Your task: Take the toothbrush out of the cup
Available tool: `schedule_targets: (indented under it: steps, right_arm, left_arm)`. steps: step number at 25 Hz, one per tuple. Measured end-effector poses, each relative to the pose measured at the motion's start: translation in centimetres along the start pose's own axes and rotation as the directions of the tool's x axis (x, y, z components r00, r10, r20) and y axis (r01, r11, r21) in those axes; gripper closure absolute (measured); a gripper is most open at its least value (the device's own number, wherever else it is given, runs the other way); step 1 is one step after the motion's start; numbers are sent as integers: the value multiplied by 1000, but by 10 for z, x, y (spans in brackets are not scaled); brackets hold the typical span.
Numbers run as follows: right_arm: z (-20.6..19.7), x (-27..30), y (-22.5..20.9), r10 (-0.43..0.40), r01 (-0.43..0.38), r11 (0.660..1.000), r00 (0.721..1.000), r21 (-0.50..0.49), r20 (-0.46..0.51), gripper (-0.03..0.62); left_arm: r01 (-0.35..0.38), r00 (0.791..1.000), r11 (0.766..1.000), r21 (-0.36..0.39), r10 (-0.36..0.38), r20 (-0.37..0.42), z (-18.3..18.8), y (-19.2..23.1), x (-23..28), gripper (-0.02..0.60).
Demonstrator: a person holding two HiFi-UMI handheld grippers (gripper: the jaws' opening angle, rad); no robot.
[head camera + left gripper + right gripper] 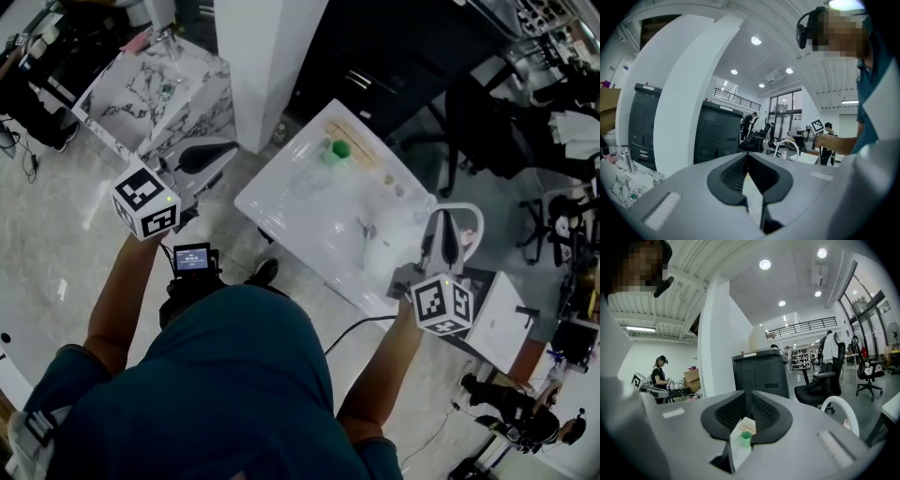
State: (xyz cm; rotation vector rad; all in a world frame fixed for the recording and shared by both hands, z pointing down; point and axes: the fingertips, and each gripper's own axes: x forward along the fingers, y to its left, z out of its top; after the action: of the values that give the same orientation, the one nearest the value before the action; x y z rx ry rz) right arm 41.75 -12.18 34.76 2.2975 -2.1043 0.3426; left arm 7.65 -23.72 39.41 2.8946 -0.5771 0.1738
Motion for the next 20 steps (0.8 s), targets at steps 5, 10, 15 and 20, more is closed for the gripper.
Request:
schedule_targets:
  steps: [5,10,15,20]
  right_arm:
    - [11,-5,26,55,-56,998,998,29,14,548]
    - [15,-10,56,94,-94,995,995,27,16,569]
    - [17,-15,87,115,-115,993,993,16,13,580]
    - [16,-19,124,129,-129,992,991,-6,16,583]
  left_arm:
    - [11,1000,1000,-8,-11,6,-1,0,-6,582]
    - [27,1000,1000,-14,-27,11,-2,1,-17,582]
    - [44,999,999,-21,-44,12,-3,1,-32,582]
    - [62,998,998,-25,-61,18,-5,3,-51,581]
